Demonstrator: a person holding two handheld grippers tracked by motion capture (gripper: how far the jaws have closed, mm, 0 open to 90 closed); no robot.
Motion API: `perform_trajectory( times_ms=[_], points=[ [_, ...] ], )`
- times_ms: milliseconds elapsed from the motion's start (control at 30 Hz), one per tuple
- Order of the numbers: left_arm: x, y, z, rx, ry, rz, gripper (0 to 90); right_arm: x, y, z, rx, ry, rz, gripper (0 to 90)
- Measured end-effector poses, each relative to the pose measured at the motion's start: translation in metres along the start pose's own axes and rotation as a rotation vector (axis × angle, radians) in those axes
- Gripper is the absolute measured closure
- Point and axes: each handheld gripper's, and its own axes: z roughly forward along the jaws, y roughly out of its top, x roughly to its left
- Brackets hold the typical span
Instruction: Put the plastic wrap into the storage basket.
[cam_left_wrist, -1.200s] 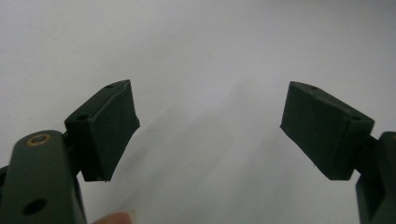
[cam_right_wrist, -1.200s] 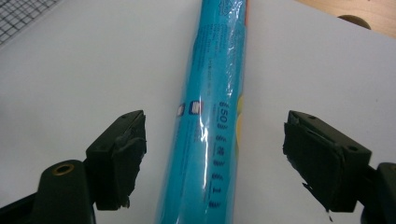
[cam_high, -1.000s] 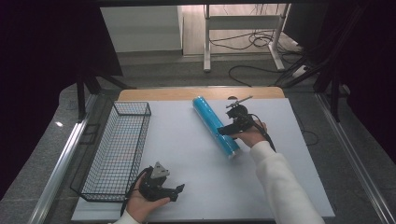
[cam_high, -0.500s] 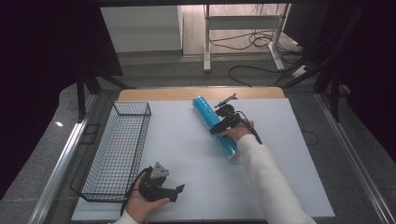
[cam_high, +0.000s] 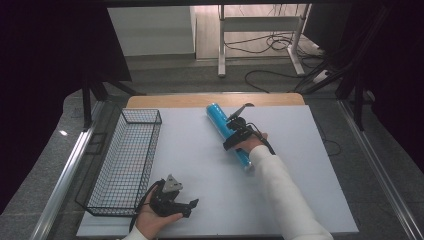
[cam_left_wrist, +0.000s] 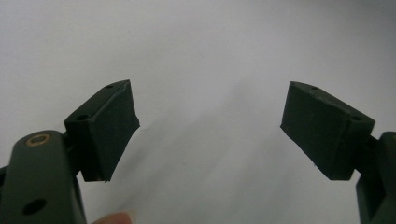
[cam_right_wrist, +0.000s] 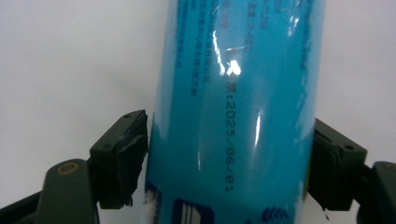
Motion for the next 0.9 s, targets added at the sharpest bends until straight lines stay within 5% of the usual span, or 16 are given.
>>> perform_trajectory(
  times_ms=[300,533,900],
  points=[
    [0.001,0.0,-0.001,-0.007,0.003,-0.008,18.0,-0.005,0.003,0.0,0.024,0.018,0.046,31.5],
    [0.001,0.0,0.0,-0.003,0.001,-0.006,18.0,-0.014,0.0,-0.006,-0.022,0.094,0.106,32.0],
    [0.002,0.0,0.0,-0.008,0.003,-0.012,18.0,-0.013,-0.009,-0.017,-0.055,0.147,0.093,32.0]
  ],
)
